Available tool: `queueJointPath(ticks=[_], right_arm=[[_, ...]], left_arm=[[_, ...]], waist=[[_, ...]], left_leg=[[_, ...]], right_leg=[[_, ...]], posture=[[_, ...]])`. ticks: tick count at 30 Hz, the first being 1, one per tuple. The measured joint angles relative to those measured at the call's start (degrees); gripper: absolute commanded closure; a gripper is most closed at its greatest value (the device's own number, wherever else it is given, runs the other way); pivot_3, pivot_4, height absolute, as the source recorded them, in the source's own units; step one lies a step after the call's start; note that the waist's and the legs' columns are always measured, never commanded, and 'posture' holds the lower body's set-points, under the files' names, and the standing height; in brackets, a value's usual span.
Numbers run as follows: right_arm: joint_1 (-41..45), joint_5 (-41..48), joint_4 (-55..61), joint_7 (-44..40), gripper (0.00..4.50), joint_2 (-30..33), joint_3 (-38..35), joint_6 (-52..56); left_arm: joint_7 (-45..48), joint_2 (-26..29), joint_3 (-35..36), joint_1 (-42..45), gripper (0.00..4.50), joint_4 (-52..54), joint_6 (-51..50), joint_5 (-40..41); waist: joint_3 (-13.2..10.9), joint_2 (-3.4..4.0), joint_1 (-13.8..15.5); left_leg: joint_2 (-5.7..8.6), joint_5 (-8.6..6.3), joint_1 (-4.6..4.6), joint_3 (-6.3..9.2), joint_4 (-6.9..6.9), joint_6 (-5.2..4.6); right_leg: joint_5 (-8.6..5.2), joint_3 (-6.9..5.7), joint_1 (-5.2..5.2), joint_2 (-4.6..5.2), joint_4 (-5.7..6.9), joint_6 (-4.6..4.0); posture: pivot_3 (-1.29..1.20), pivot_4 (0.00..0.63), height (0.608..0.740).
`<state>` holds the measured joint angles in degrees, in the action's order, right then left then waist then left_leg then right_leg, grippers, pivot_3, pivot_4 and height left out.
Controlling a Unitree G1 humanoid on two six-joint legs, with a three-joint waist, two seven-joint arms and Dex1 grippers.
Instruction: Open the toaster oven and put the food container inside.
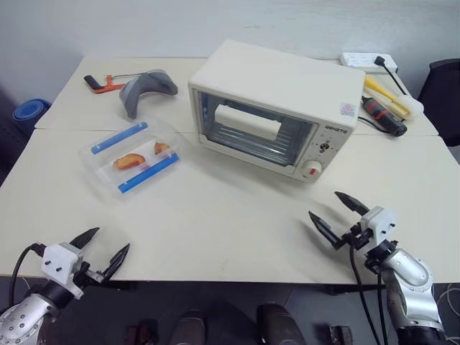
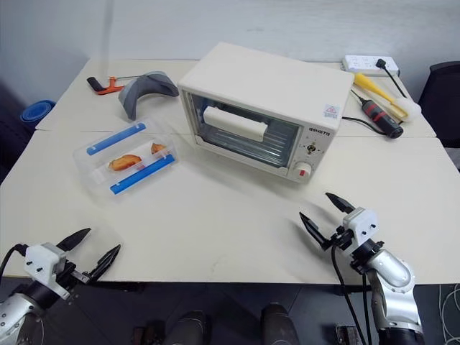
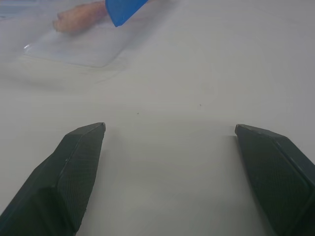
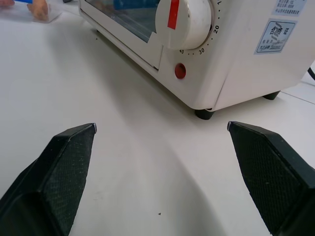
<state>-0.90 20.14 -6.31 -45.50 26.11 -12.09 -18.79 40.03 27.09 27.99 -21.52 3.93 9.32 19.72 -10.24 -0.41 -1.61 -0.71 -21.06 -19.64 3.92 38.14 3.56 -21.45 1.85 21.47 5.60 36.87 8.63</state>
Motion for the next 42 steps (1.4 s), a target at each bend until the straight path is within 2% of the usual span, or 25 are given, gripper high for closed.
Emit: queueJointPath(ticks=[4,8,12,14,16,20,24,28,37,42], right_arm=[[-0.47,0.21,-0.08,-0.92,0.04,0.03,0.45,-0.35],[-5.33,5.20,9.46,-3.35,0.04,3.50,0.08,4.95],[-8.78,12.69,20.71,-3.99,0.04,9.01,-4.26,13.09],[-6.00,16.88,25.21,-1.31,0.04,10.72,-4.50,19.80],[-0.76,19.46,28.16,2.00,0.04,11.40,-3.71,25.59],[12.85,21.06,29.09,9.12,0.04,11.63,0.71,37.84],[21.81,20.73,28.71,11.85,0.04,11.33,7.97,48.29],[28.99,19.77,28.28,14.22,0.04,8.35,12.36,54.05],[34.79,15.28,24.47,15.27,0.04,1.08,16.19,55.20],[34.60,12.87,24.85,11.87,0.04,1.27,16.92,53.59]], left_arm=[[2.39,1.75,-0.80,-0.33,0.00,1.86,-3.71,2.85],[10.40,7.87,-1.19,0.64,0.00,8.27,-11.03,12.97],[13.59,15.99,0.75,10.34,0.00,11.85,-21.29,25.18],[13.67,19.43,0.90,16.77,0.00,12.35,-26.05,29.17],[12.94,20.55,0.00,22.51,0.00,12.47,-29.16,31.22],[10.93,20.37,-2.74,31.34,0.00,11.04,-33.17,32.46],[11.66,20.28,-5.56,32.44,0.00,11.02,-35.65,31.84],[10.63,18.85,-6.39,32.84,0.00,11.42,-35.92,30.97],[7.47,16.60,-5.99,27.63,0.00,16.23,-36.96,30.35],[4.73,15.99,-5.49,27.87,0.00,16.30,-37.74,29.71]], waist=[[0.00,0.00,0.05],[-0.01,0.05,0.26],[-0.02,0.05,0.29],[-0.02,0.05,-0.12],[-0.03,0.11,-0.69],[-0.04,0.12,-1.22],[-0.04,0.12,-1.61],[-0.04,0.12,-1.60],[-0.04,0.11,-1.63],[-0.04,0.12,-1.51]], left_leg=[[-0.01,0.00,-0.01,0.02,0.02,0.00],[0.01,0.00,-0.06,0.19,0.03,0.00],[-0.01,0.01,0.00,0.20,0.05,0.00],[-0.04,0.00,0.11,0.22,0.01,0.00],[-0.06,0.00,0.23,0.21,-0.09,0.00],[-0.08,0.01,0.17,0.22,-0.18,0.01],[-0.06,-0.01,-0.12,0.26,-0.14,-0.03],[-0.04,0.00,-0.62,0.38,0.13,-0.01],[-0.04,0.03,-0.73,0.33,0.15,0.05],[-0.02,0.03,-0.73,0.33,0.13,0.04]], right_leg=[[0.00,0.00,-0.01,0.01,0.01,0.00],[0.00,-0.01,-0.01,0.07,0.00,0.00],[0.02,-0.04,-0.09,0.01,0.02,-0.03],[0.02,0.05,-0.11,-0.01,0.04,-0.04],[0.03,0.16,-0.06,-0.03,0.04,-0.05],[0.03,0.12,0.08,-0.09,0.03,-0.05],[0.03,0.08,0.22,-0.04,0.03,-0.05],[0.05,0.02,0.75,-0.01,0.09,-0.03],[0.05,0.06,0.98,0.02,0.24,-0.03],[0.05,0.06,0.98,0.03,0.24,-0.03]], posture=[[0.00,0.150,0.740],[0.00,0.150,0.740],[0.00,0.150,0.740],[0.00,0.150,0.740],[0.00,0.150,0.740],[0.00,0.150,0.740],[0.00,0.150,0.740],[0.00,0.150,0.740],[0.00,0.150,0.740],[0.00,0.150,0.740]])
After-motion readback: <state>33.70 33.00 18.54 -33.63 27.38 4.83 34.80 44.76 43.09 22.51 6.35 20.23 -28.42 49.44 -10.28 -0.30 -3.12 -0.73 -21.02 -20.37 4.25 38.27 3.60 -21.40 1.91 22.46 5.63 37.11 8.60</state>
